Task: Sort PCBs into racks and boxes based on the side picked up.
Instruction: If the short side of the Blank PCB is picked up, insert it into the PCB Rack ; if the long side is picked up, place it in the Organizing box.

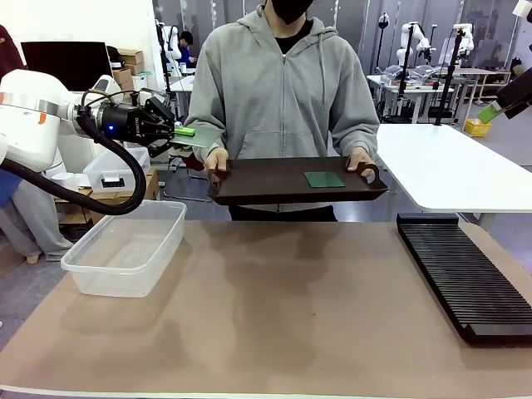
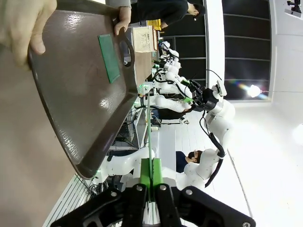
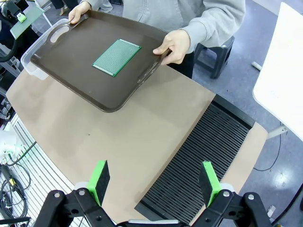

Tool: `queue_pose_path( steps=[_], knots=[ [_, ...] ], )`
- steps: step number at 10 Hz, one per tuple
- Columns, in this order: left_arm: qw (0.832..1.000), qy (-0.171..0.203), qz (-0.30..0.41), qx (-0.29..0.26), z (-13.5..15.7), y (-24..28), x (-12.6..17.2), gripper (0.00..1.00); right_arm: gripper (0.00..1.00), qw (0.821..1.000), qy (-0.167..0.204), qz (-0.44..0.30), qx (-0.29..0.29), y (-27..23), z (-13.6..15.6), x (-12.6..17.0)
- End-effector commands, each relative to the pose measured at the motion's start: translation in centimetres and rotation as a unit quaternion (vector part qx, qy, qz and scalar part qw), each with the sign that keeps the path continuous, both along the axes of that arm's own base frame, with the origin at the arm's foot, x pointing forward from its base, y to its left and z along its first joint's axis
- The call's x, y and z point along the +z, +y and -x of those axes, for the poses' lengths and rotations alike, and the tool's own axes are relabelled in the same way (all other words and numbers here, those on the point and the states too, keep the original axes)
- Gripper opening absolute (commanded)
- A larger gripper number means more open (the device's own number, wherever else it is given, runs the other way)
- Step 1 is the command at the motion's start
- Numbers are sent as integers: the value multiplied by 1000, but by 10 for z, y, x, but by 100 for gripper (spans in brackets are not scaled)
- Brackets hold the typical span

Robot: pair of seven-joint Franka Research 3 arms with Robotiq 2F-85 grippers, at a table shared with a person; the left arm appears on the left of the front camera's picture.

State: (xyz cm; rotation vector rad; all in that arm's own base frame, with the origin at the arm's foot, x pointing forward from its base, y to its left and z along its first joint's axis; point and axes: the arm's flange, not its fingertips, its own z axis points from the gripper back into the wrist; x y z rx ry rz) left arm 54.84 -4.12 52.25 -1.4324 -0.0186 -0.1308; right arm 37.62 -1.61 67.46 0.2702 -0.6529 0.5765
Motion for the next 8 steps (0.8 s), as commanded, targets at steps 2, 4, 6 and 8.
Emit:
queue_pose_path(
  steps=[2,4,6,8],
  knots=[
    [1000,-3,2,-5,1,0,1,0,100,1000,1,0,0,0,0,-1],
    [1000,-3,2,-5,1,0,1,0,100,1000,1,0,0,0,0,-1],
    [1000,0,0,0,0,0,0,2,100,1000,1,0,0,0,0,-1],
    [999,10,-37,1,7,12,7,2,100,1000,1,0,0,0,0,-1]
  ],
)
